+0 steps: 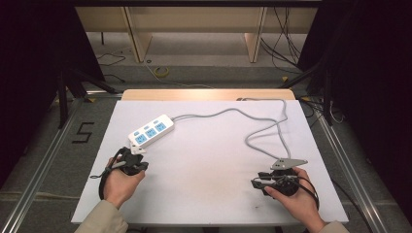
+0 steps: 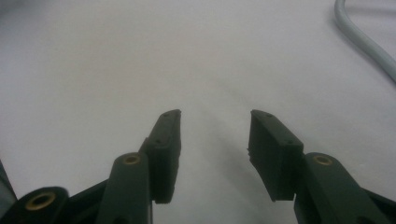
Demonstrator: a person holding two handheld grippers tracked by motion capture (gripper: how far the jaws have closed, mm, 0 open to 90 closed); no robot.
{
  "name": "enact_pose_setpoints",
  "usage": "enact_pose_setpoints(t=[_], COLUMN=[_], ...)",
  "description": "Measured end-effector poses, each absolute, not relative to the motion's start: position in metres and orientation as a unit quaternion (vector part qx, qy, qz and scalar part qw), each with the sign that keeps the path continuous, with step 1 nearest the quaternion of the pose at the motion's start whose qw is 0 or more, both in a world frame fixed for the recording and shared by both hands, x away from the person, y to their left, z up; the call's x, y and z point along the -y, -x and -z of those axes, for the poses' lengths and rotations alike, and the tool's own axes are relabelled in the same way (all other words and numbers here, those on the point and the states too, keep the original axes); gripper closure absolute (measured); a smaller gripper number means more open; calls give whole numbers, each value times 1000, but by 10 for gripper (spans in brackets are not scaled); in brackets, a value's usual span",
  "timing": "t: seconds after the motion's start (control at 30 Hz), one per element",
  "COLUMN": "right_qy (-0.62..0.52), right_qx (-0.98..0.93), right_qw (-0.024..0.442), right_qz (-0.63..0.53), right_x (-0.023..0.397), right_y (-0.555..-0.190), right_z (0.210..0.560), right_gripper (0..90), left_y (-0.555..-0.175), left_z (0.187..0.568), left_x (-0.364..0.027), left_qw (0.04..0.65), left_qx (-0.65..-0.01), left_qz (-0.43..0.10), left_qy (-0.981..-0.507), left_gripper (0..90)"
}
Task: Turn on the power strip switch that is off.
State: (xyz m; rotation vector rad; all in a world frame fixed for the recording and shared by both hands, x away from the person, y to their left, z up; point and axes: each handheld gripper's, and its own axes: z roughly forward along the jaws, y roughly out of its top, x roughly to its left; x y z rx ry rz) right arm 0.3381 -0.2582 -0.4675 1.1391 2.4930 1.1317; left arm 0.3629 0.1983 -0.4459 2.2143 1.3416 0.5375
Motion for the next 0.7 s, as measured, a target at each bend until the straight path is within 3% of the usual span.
enact_pose_setpoints(t=[0.7], right_qy=[-382], right_qx=[-837], right_qw=[89], right_qz=[-381], right_x=[258], right_y=[-338], right_z=[467], right_gripper=[548], left_y=[-374], left_z=[439], left_x=[-202], left_qw=[238], left_qx=[-500], left_qz=[-195], left_qy=[-809], left_gripper=[897])
